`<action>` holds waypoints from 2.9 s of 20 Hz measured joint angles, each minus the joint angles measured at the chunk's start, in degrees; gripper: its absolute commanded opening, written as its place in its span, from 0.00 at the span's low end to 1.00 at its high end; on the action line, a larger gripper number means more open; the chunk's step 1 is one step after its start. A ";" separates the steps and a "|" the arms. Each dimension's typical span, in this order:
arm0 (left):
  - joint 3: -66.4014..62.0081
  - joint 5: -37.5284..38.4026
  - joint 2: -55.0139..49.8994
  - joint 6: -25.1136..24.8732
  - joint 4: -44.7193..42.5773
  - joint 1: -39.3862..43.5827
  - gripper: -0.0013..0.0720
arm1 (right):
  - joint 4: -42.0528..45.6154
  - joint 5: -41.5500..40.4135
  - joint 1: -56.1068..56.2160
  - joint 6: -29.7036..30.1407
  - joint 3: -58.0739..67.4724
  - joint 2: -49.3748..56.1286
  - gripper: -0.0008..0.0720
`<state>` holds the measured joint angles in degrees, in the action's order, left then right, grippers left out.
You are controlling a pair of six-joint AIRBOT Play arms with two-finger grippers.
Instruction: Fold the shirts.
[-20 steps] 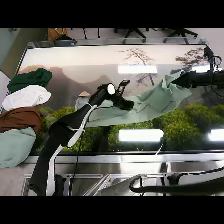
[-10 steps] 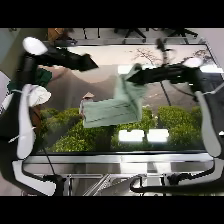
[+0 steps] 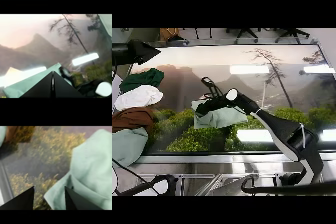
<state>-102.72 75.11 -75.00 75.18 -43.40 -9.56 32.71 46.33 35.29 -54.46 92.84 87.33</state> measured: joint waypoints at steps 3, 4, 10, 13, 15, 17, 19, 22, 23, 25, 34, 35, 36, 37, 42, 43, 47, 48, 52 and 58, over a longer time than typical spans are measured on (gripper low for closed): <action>2.99 -0.11 1.95 -0.92 0.04 -0.83 0.03 | 3.98 3.13 -7.56 -4.94 0.02 -4.31 0.79; 3.69 -0.11 2.21 -1.16 0.04 -0.90 0.03 | 5.88 4.96 -10.97 -7.13 0.02 -5.86 0.87; 5.11 -0.07 2.86 -1.57 0.15 0.04 0.03 | 18.03 19.61 -29.53 -18.67 -1.90 -8.41 0.87; 5.27 -0.11 2.91 -1.73 0.13 0.26 0.03 | 19.78 23.23 -32.24 -19.74 -4.02 -6.08 0.87; 5.29 -0.15 2.93 -1.73 0.04 0.28 0.03 | 20.24 24.15 -31.85 -19.96 -4.72 -3.41 0.87; 5.29 -0.15 2.93 -1.73 0.00 0.33 0.03 | 18.73 24.96 -30.42 -19.34 -5.11 -0.48 0.87; 5.29 -0.20 2.93 -1.70 -0.02 0.33 0.03 | 15.56 24.90 -28.65 -17.46 -5.29 2.10 0.87; 5.29 -0.22 2.93 -1.70 0.00 0.33 0.03 | 10.08 23.67 -26.45 -14.88 -5.31 4.52 0.47; 5.29 -0.22 2.93 -1.70 -0.02 0.33 0.03 | 9.84 22.86 -26.01 -14.14 -5.33 5.07 0.06; 5.29 -0.15 2.93 -1.70 -0.02 0.33 0.03 | 7.65 22.43 -25.75 -12.26 -4.85 5.55 0.04; 5.31 0.57 2.93 -1.70 -0.02 0.33 0.03 | 3.80 24.20 -36.98 -10.01 6.12 -5.92 0.04; 5.31 0.81 2.93 -1.70 -0.02 0.33 0.03 | 4.00 24.44 -39.95 -10.56 6.71 -7.76 0.04; 5.31 0.83 2.93 -1.70 -0.02 0.33 0.03 | 4.85 24.57 -42.88 -11.65 7.13 -9.29 0.04; 5.31 1.05 2.93 -1.70 -0.02 0.33 0.03 | 5.66 24.70 -46.03 -12.79 7.41 -10.64 0.04; 5.31 1.66 2.93 -2.21 -0.04 0.33 0.03 | 7.98 27.56 -63.17 -17.86 8.04 -14.75 0.04; 5.31 1.79 2.93 -2.23 -0.02 0.33 0.03 | 8.57 28.30 -66.36 -18.47 7.93 -15.10 0.03; 5.35 2.34 2.93 -2.82 -0.04 0.33 0.03 | 17.31 32.20 -75.67 -23.69 4.46 -16.11 0.03; 5.35 2.69 2.93 -2.91 -0.07 0.33 0.03 | 21.22 33.09 -77.40 -25.83 1.86 -16.76 0.03; 5.35 3.13 2.93 -3.45 -0.07 0.33 0.03 | 34.16 32.61 -81.72 -35.82 -15.50 -22.82 0.04; 5.35 3.37 2.93 -3.67 -0.07 0.33 0.03 | 43.25 23.30 -83.25 -47.67 -42.86 -33.18 0.04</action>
<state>-97.36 78.48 -72.07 71.50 -43.46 -9.23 75.96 69.63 -47.97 -102.13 49.98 54.15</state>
